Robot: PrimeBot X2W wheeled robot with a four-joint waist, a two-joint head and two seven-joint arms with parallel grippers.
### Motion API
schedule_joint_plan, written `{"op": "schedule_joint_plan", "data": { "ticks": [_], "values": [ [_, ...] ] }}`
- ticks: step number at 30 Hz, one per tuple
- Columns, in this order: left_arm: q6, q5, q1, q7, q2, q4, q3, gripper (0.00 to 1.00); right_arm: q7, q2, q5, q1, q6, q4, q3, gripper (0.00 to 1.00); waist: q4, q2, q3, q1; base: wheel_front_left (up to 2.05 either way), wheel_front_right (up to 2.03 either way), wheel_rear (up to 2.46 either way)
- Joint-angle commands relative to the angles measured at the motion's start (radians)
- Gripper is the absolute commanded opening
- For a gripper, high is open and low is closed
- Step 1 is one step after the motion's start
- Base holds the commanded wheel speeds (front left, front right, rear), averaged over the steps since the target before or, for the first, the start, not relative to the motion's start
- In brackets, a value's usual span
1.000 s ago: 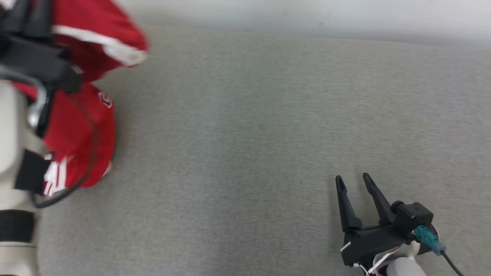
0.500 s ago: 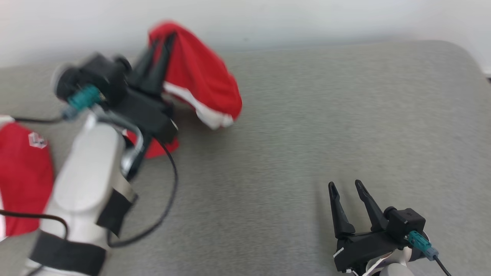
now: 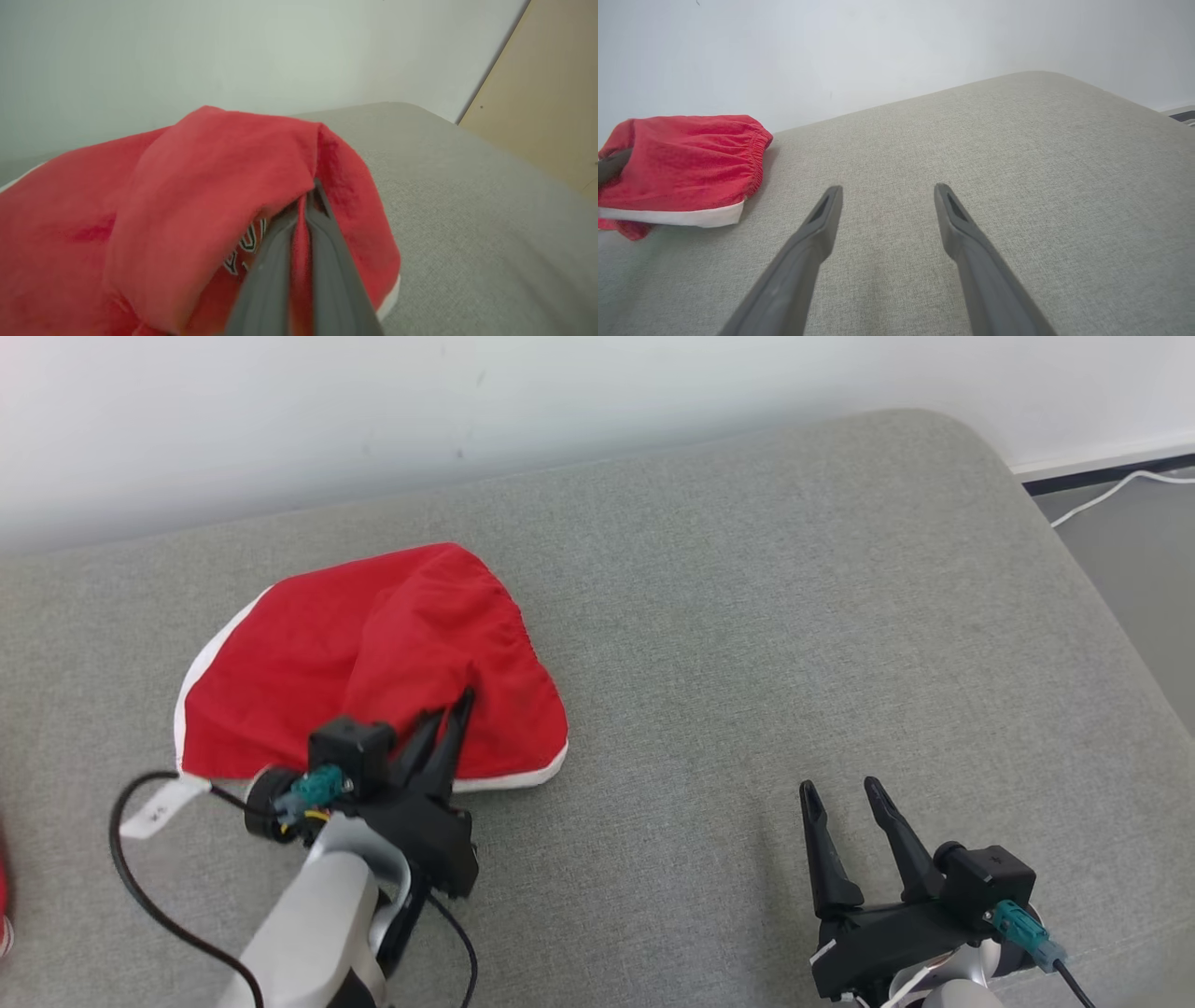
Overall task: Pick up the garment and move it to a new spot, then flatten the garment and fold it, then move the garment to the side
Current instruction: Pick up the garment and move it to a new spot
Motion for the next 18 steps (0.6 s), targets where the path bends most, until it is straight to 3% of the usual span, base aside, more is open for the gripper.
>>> {"op": "schedule_joint_plan", "data": {
  "ticks": [1, 12, 18],
  "values": [
    [0.008, 0.006, 0.037, -0.008, 0.003, -0.006, 0.003, 1.00, -0.001, -0.001, 0.001, 0.011, -0.001, -0.001, 0.001, 1.00, 0.001, -0.0001, -0.011, 0.0000, 0.00, 0.00, 0.00],
    [0.084, 0.061, 0.277, -0.008, -0.001, -0.170, 0.130, 1.00, -0.001, -0.013, -0.001, 0.020, -0.001, -0.003, 0.012, 1.00, 0.069, -0.0001, -0.053, 0.0000, 0.00, 0.00, 0.00],
    [0.101, 0.106, 0.413, -0.008, -0.003, -0.286, 0.222, 1.00, -0.001, -0.019, -0.003, 0.027, -0.001, -0.002, 0.019, 1.00, 0.115, -0.0001, -0.073, 0.0000, 0.00, 0.00, 0.00]
  ]
}}
